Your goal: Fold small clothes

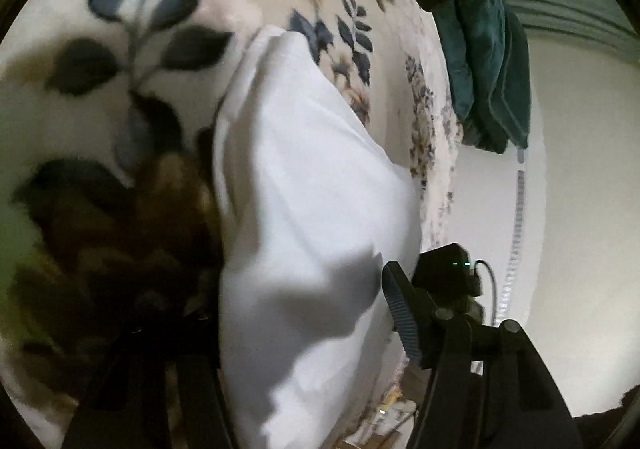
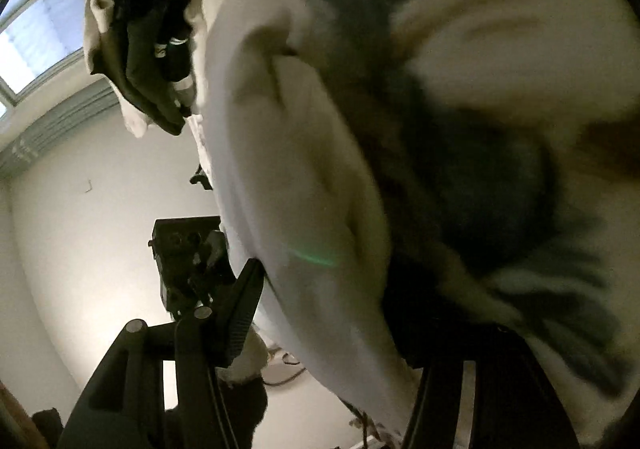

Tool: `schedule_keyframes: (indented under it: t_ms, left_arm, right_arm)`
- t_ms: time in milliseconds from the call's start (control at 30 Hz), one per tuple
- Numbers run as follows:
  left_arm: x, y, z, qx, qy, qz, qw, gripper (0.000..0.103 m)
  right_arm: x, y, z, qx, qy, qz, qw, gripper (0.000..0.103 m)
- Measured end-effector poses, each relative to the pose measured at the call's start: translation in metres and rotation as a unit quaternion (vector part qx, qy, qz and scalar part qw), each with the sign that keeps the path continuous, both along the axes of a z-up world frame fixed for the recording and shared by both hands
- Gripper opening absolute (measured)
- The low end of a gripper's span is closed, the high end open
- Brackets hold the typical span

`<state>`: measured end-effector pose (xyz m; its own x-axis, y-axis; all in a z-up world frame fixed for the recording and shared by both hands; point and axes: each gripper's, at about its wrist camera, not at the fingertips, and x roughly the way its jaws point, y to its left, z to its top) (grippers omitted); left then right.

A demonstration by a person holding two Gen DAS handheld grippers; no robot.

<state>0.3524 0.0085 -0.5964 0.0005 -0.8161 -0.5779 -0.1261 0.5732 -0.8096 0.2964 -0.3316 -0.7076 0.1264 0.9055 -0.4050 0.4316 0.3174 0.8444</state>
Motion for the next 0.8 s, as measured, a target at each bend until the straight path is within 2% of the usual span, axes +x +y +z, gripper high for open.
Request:
schedule_keyframes:
  t_ms: [33,67,100,133,333,400,533,633,800]
  left_arm:
    - [-0.001,-0.002,0.003,0.003,-0.009,0.0,1.0,0.055]
    - [-0.002,-0.003,0.005,0.009,-0.015,0.0,0.9998,0.047]
    - [-0.003,-0.004,0.006,0.015,-0.018,-0.003,0.9997,0.023]
    - [-0.003,-0.009,0.008,0.015,-0.022,-0.006,0.9996,0.018]
    - [-0.003,-0.013,0.037,0.034,-0.046,-0.01,0.9983,0.017]
    - [0.002,-0.008,0.055,0.032,-0.054,-0.003,0.998,0.017]
    - [0.019,0.01,0.099,0.043,-0.077,0.009,0.9961,0.017]
    - [0.046,0.023,0.134,0.051,-0.095,0.019,0.994,0.017]
    - [0.134,0.047,0.193,0.072,-0.149,0.038,0.9856,0.017]
  right_arm:
    - [0.001,0.003,0.001,-0.007,-0.003,0.001,1.0,0.046]
    - [0.001,0.004,0.002,-0.013,-0.006,0.001,1.0,0.033]
    - [0.001,0.005,0.005,-0.02,-0.01,0.0,1.0,0.028]
    - [0.0,0.005,0.007,-0.025,-0.012,0.0,1.0,0.021]
    - [0.005,0.015,0.04,-0.064,-0.036,0.01,0.997,0.016]
    - [0.009,0.016,0.053,-0.066,-0.041,0.01,0.997,0.016]
    - [0.032,0.028,0.101,-0.072,-0.061,0.016,0.995,0.015]
    - [0.069,0.046,0.15,-0.081,-0.085,0.021,0.993,0.015]
    - [0.154,0.077,0.214,-0.106,-0.128,0.016,0.986,0.015]
